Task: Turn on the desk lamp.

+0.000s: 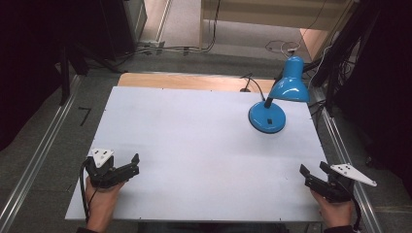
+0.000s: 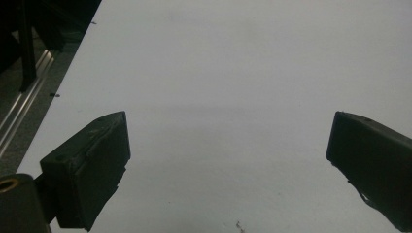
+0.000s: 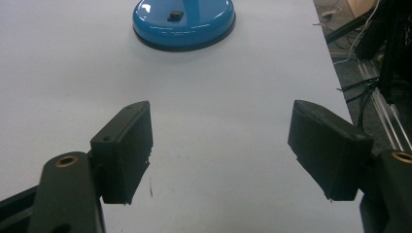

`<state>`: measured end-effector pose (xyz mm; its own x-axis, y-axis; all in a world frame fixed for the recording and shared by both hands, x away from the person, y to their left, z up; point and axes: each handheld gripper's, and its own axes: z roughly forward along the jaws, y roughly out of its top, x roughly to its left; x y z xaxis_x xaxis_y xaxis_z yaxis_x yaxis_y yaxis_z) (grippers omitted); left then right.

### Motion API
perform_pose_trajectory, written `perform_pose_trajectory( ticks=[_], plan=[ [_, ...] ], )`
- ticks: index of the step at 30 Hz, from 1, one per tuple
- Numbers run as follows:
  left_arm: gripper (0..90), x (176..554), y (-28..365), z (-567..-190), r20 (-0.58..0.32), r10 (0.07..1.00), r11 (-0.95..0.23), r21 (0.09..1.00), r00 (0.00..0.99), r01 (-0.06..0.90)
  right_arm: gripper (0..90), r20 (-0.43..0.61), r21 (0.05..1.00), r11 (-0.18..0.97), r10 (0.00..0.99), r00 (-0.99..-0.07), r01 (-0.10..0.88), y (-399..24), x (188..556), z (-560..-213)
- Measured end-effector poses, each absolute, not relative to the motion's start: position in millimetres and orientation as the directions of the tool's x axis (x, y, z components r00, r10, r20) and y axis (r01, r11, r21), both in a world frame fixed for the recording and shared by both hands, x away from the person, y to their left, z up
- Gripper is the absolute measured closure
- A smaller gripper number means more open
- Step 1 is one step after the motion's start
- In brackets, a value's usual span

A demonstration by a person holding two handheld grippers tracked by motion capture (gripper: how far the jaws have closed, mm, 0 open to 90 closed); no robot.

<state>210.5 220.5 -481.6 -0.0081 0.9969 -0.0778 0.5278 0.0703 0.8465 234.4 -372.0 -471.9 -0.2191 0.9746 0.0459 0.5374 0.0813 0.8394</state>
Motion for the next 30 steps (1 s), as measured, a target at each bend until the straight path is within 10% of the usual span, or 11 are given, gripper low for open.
perform_pose_trajectory(
  ticks=[30],
  plan=[
    [3.2,212,220,-484,-0.058,0.998,0.057,0.845,-0.016,0.531,22.9,0.025,0.845,0.115,0.967,-0.252,0.523,-349,259,-471]
  ],
)
